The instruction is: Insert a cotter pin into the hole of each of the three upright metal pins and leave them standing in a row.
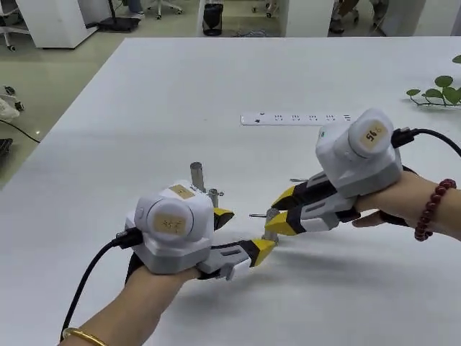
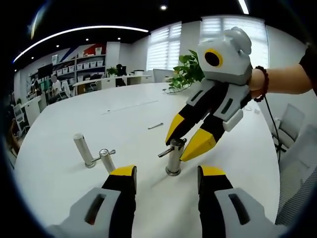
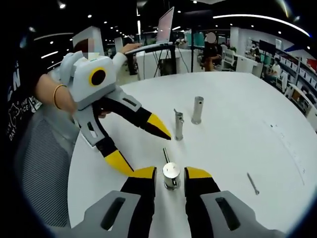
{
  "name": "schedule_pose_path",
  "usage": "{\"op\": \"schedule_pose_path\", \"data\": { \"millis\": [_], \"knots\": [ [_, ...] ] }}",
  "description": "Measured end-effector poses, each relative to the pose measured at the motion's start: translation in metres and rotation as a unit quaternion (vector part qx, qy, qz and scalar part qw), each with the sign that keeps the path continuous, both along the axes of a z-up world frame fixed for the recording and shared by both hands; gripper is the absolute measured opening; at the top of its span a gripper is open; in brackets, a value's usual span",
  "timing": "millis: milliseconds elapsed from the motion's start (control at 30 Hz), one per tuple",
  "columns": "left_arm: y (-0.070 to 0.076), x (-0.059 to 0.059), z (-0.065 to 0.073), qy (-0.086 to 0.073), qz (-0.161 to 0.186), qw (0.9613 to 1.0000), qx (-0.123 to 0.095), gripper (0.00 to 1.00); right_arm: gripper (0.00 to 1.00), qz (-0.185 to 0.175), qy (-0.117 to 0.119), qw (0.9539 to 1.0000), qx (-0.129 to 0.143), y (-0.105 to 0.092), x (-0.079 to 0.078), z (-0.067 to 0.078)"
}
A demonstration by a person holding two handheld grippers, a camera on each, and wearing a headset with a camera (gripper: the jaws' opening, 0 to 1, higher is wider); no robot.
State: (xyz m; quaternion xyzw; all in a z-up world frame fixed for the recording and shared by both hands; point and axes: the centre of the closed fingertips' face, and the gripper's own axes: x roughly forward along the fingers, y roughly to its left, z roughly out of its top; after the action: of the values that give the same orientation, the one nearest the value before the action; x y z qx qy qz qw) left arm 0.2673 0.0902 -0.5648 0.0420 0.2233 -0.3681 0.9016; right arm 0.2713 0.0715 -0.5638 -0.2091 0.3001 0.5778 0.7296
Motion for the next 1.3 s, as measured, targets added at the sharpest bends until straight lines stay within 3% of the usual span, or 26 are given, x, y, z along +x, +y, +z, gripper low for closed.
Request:
{"op": "schedule_pose_path", "data": {
  "millis": [400,800,1033,1167,1300],
  "knots": [
    [0.006,-0.006,0.003,0.006,0.001,0.9999,-0.011,0.55,0.12,0.007,0.000,1.0000,-0.004,0.003,-0.001,-0.005],
    [0.010,-0.013,0.007,0.001,0.000,1.0000,0.000,0.61,0.09,0.016,-0.005,0.9999,-0.001,0.004,0.001,-0.005],
    [0.010,-0.014,0.012,-0.001,0.002,1.0000,-0.006,0.65,0.08,0.020,-0.013,0.9997,-0.004,0.003,0.001,-0.004],
    [0.013,-0.016,0.014,0.006,0.011,0.9997,-0.019,0.69,0.08,0.021,-0.016,0.9996,-0.008,0.003,0.000,-0.004],
    [0.018,-0.018,0.014,0.005,0.014,0.9999,-0.007,0.73,0.08,0.028,-0.018,0.9994,-0.014,0.003,0.000,-0.004]
  ]
}}
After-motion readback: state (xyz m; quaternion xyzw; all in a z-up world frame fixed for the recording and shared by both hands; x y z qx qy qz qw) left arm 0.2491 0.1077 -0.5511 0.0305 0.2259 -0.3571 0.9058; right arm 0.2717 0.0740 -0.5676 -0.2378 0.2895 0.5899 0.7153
